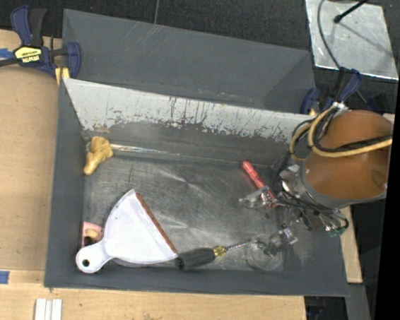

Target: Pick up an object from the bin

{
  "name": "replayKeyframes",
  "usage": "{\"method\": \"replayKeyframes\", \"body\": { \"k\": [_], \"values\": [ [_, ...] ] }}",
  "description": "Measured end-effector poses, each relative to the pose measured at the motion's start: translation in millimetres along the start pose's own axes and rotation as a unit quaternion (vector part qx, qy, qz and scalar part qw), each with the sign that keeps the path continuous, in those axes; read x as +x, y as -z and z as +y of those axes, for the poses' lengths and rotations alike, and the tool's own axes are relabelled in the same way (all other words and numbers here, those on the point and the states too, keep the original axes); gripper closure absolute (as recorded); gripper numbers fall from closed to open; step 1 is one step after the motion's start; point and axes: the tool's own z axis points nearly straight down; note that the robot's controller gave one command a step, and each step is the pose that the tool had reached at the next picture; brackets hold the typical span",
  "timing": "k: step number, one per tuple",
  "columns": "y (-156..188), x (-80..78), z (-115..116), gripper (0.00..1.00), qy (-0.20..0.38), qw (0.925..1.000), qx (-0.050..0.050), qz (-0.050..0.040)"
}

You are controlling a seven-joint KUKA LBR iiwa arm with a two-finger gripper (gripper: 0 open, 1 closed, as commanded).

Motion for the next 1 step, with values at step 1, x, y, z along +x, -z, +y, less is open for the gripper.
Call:
{"method": "replayKeyframes", "body": {
  "k": [1],
  "values": [
    [-55.7, 3.9, -14.2, 1.0, 0.156, 0.9878, 0.0, -0.0006]
  ]
}}
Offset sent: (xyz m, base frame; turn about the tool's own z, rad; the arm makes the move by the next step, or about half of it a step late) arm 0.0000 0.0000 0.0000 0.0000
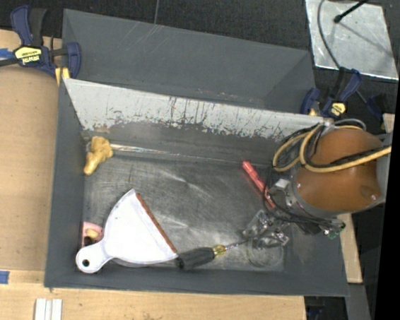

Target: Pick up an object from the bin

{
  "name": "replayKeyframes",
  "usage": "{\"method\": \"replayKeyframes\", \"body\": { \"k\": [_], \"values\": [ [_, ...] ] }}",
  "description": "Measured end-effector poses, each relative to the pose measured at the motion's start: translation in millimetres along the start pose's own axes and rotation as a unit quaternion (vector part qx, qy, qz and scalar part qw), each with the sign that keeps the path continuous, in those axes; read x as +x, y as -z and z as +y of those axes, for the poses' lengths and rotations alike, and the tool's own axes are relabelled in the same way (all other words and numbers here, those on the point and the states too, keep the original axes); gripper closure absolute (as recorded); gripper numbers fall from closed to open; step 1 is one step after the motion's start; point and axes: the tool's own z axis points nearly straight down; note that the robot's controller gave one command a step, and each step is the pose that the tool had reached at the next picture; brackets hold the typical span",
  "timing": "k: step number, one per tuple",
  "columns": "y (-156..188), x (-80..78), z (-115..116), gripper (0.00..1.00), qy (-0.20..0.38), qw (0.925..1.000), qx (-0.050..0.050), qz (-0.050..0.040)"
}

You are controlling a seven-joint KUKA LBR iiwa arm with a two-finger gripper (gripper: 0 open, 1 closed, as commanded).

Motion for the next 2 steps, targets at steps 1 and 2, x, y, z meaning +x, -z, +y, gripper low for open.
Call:
{"method": "replayKeyframes", "body": {
  "k": [1, 2],
  "values": [
    [0.0, 0.0, 0.0, 1.0, 0.0, 1.0, 0.0, 0.0],
    [40.8, 0.4, -6.3, 1.0, -0.004, 1.0, -0.001, 0.0008]
  ]
}}
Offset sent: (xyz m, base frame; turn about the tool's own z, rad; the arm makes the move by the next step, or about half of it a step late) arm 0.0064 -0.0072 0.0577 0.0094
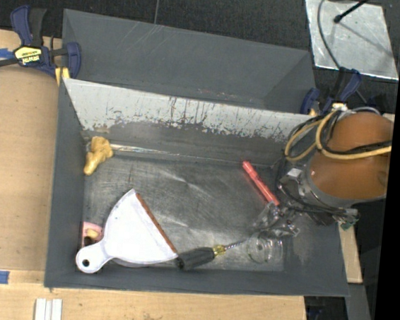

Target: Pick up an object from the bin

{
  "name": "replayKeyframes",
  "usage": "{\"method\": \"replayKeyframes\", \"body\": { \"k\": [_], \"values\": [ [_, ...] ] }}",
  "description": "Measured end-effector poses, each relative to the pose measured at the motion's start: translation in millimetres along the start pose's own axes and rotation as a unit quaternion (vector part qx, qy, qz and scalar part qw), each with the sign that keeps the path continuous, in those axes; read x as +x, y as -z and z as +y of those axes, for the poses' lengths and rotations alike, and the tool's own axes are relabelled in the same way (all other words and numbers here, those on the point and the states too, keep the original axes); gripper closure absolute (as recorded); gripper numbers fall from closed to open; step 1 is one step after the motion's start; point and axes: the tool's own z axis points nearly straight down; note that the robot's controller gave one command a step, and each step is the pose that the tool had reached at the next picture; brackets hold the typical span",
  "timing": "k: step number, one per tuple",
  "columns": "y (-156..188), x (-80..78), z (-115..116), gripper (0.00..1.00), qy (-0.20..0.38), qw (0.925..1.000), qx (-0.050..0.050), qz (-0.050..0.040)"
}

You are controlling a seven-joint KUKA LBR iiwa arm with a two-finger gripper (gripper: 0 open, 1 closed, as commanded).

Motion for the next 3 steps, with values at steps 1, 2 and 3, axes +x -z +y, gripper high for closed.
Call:
{"method": "replayKeyframes", "body": {
  "k": [1, 2, 3],
  "values": [
    [-2.8, 13.6, 25.1, 0.0, 0.038, 0.9993, 0.001, -0.0007],
    [-2.5, 13.5, 24.9, 0.0, 0.038, 0.9993, 0.001, -0.0009],
    [-16.6, -7.7, 43.0, 0.0, 0.125, 0.9921, 0.003, 0.0004]
  ]
}}
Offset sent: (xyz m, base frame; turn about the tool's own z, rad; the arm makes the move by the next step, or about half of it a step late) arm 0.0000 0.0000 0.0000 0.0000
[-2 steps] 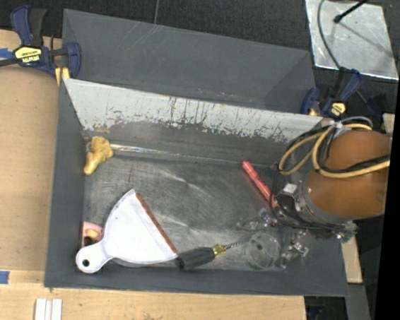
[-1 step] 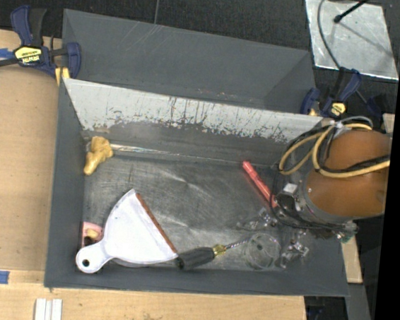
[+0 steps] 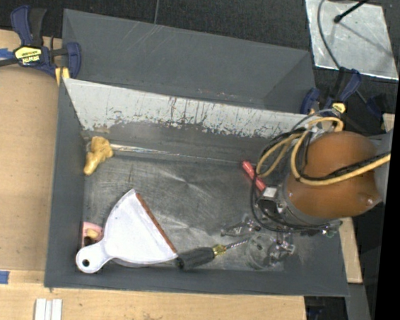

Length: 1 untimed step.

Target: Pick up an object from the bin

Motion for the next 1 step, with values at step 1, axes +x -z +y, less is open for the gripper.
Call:
{"method": "replayKeyframes", "body": {
  "k": [1],
  "values": [
    [-37.3, -19.4, 6.0, 1.0, 0.306, 0.9522, 0.002, -0.0038]
  ]
}}
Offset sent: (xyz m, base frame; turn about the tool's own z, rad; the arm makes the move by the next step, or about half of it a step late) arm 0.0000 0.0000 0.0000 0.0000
